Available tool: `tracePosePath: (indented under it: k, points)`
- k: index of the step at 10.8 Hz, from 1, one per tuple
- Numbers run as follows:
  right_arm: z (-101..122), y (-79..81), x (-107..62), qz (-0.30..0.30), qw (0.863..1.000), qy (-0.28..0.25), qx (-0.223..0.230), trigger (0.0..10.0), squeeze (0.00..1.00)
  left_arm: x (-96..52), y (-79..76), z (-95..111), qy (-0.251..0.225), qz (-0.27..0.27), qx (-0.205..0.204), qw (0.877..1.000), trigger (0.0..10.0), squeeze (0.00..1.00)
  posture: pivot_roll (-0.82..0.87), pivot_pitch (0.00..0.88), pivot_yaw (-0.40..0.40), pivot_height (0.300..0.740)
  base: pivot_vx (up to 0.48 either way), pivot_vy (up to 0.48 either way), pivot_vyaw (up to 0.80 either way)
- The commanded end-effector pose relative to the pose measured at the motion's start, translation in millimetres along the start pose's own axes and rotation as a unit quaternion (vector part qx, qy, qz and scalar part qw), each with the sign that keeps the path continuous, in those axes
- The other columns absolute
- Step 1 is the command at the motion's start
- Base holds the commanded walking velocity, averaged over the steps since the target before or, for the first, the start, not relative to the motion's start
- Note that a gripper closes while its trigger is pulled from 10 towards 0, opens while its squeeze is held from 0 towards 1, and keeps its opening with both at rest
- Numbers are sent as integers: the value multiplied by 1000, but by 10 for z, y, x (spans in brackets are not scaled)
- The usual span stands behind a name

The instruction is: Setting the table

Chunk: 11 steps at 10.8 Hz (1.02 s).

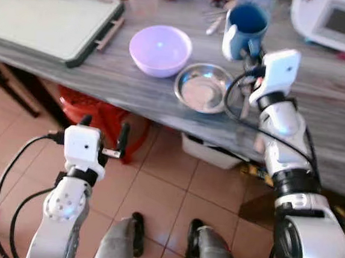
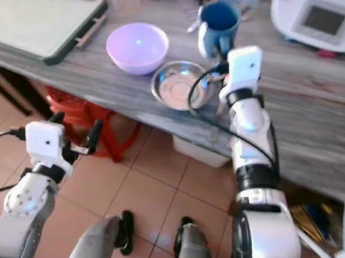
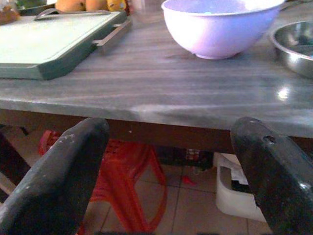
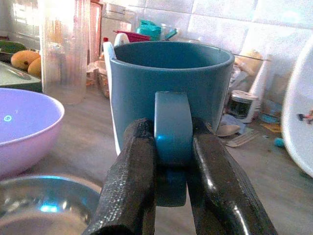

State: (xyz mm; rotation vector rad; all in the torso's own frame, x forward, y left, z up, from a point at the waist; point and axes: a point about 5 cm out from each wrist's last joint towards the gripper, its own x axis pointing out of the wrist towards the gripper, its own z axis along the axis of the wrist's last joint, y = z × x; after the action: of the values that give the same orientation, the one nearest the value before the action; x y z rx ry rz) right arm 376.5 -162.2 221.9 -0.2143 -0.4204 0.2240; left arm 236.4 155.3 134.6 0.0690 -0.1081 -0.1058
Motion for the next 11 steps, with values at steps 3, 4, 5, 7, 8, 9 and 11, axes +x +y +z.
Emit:
tracePosePath:
  k: [3, 4, 5, 7, 8, 9, 11]
  points:
    - [38, -14, 17, -3, 1000, -12, 3, 10000, 0, -28, 23, -4, 6, 1, 1, 1000, 10000, 0, 110, 317, 60, 740, 0, 0, 0]
    - [38, -14, 17, -3, 1000, -12, 3, 10000, 0, -28, 23, -4, 6, 1, 1, 1000, 10000, 0, 110, 317, 60, 740, 0, 0, 0]
    - [38, -14, 17, -3, 1000, -12, 3, 10000, 0, -28, 23, -4, 6, 1, 1, 1000, 10000, 0, 110, 317, 60, 740, 0, 0, 0]
    - [38, -14, 17, -3, 1000, -12, 3, 10000, 0, -28, 23, -4, 6, 1, 1, 1000, 10000, 0, 110, 317, 60, 740, 0, 0, 0]
    - [38, -14, 17, -3, 1000, -12, 3, 10000, 0, -28, 23, -4, 6, 1, 1, 1000, 10000, 0, 110, 317, 60, 740, 0, 0, 0]
    - [38, -14, 17, -3, 1000, -12, 3, 10000, 0, -28, 23, -4, 6, 1, 1, 1000, 10000, 0, 110, 317, 60, 740, 0, 0, 0]
    - [39, -27, 40, -3, 1000, -16, 3, 10000, 0, -41, 36, 9, 10, -1, 3, 1000, 10000, 0, 114, 318, 63, 740, 0, 0, 0]
